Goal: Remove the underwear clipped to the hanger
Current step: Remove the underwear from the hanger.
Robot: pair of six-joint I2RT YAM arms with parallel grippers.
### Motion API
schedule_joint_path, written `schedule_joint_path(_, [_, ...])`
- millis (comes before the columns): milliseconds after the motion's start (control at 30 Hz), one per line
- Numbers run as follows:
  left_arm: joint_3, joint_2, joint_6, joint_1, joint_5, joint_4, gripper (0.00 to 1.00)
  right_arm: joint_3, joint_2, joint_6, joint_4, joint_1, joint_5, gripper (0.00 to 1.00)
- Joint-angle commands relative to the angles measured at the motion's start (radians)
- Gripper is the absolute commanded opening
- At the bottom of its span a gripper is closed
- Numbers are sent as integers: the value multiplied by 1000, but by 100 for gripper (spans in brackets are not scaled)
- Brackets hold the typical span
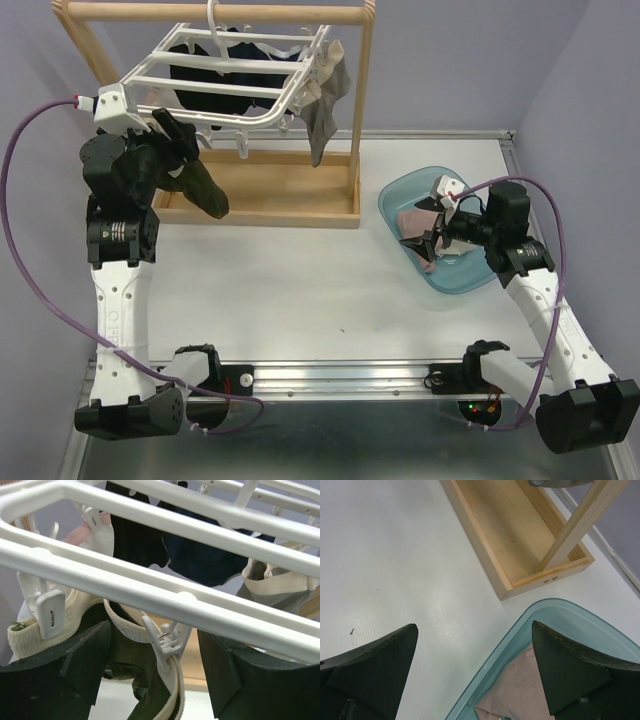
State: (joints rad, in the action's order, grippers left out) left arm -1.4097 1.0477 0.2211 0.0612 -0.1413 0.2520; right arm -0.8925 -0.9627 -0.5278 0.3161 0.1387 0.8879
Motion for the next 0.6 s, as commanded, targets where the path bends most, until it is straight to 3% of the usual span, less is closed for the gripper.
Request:
schedule_joint_path(0, [-83,-11,-6,6,-4,-85,80,13,7,-11,6,4,20,100])
schedule_joint_path(233, [-90,-6,-6,6,-6,-117,76,12,1,-15,9,4,23,100])
schedule_joint_path(567, [-81,-17,-5,6,-20,-158,60,12,-8,-17,12,4,23,100])
